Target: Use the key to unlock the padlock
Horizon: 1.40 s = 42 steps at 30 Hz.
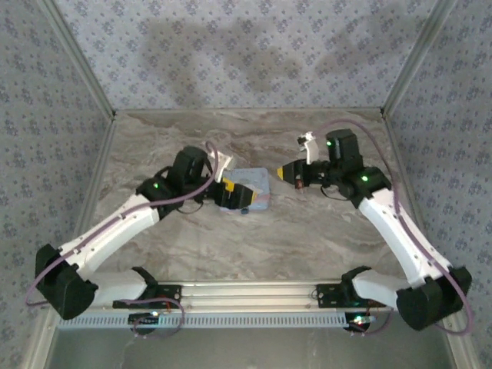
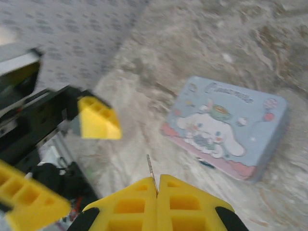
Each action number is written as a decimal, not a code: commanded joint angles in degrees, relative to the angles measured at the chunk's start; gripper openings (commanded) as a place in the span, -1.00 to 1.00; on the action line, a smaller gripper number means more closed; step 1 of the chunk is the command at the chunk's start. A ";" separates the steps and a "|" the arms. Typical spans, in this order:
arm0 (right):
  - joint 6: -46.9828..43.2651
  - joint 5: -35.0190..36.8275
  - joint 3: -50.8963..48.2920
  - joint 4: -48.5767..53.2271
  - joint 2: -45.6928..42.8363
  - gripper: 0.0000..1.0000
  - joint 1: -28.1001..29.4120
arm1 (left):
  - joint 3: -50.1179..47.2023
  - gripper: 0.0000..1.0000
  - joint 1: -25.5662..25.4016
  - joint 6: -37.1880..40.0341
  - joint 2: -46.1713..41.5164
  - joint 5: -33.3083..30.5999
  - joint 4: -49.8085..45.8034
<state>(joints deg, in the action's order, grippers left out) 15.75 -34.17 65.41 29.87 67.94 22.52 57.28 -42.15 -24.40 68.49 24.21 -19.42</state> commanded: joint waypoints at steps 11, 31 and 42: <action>-5.16 19.16 10.92 -7.67 24.51 -1.00 2.65 | -24.48 0.96 -9.76 -7.50 5.12 -30.49 39.93; -6.32 25.02 24.89 -6.95 43.78 -1.00 2.79 | -22.65 0.96 -10.14 -4.37 16.36 -28.81 44.60; -6.77 25.96 26.88 -6.38 46.64 -1.00 3.28 | -24.59 0.93 -10.83 -9.52 19.94 -29.23 46.31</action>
<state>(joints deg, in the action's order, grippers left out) 9.98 -9.56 90.37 22.31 113.38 25.30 33.30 -52.29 -31.99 87.00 -4.99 24.75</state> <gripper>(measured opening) 0.060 0.957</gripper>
